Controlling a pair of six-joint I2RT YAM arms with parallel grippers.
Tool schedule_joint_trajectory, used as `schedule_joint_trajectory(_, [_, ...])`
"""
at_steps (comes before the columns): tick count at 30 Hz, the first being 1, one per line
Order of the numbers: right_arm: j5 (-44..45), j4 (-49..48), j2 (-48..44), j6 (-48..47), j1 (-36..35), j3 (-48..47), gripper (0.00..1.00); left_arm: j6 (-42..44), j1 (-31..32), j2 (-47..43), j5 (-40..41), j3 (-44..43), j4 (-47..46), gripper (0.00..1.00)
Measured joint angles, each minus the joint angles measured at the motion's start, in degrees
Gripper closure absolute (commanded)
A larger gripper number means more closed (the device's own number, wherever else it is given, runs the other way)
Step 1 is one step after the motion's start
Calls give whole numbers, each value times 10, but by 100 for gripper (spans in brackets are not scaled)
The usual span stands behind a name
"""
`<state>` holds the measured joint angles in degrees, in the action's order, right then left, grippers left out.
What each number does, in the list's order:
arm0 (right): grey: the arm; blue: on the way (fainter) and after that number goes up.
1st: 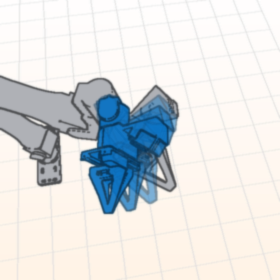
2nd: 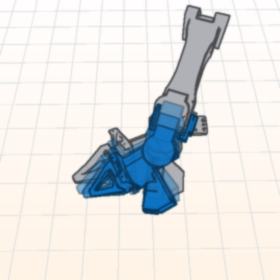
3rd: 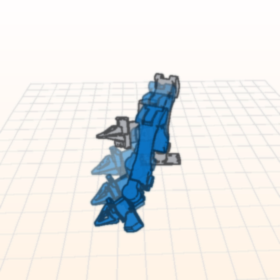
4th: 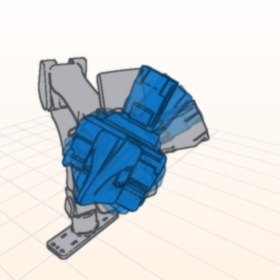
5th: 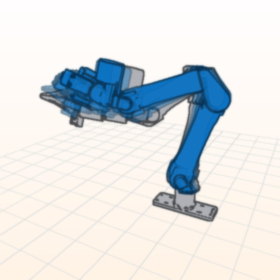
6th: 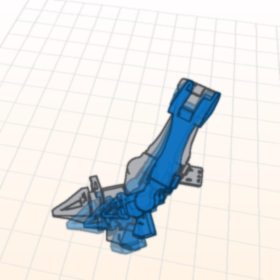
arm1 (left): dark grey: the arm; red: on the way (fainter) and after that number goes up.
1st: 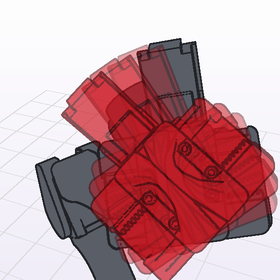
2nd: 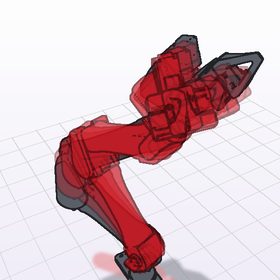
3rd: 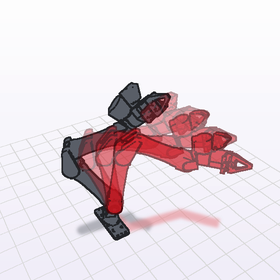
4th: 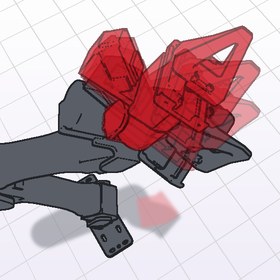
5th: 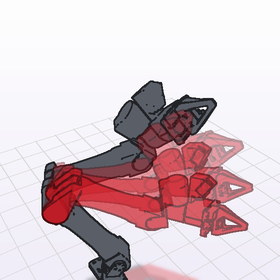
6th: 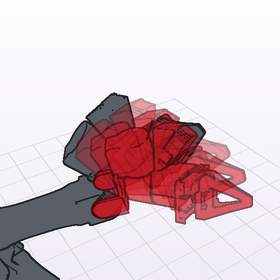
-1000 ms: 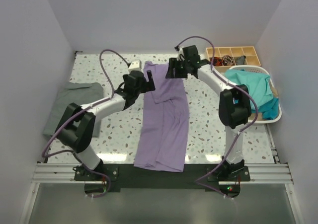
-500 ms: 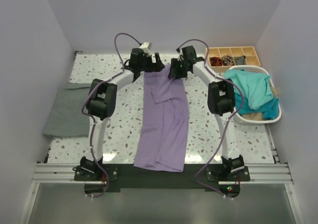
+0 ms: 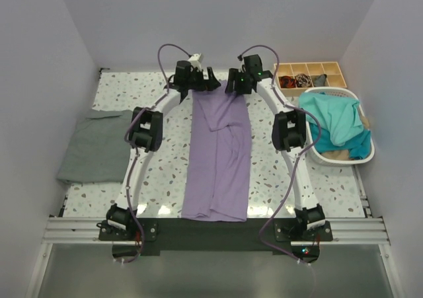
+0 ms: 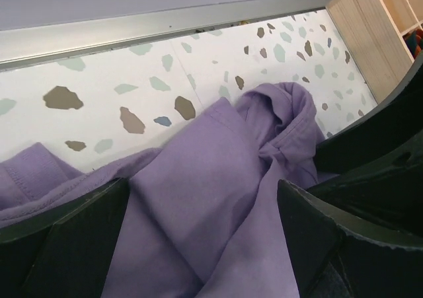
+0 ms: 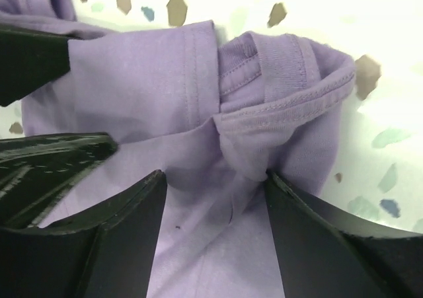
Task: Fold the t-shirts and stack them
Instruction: Fold the tshirt
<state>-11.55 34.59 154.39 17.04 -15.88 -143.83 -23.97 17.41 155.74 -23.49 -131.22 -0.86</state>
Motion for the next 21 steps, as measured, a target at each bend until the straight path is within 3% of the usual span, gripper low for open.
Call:
schedule_joint_trajectory(10, [-26, -45, 23, 6, 29, -24, 25, 7, -33, 5, -14, -2, -23, 0])
schedule_joint_trajectory(16, [-91, -90, 26, 14, 51, -20, 24, 11, -35, 6, -14, -2, -47, 0])
schedule_joint_trajectory(21, [-127, -133, -40, 18, 59, 80, 24, 21, -35, -32, -7, 52, -72, 0])
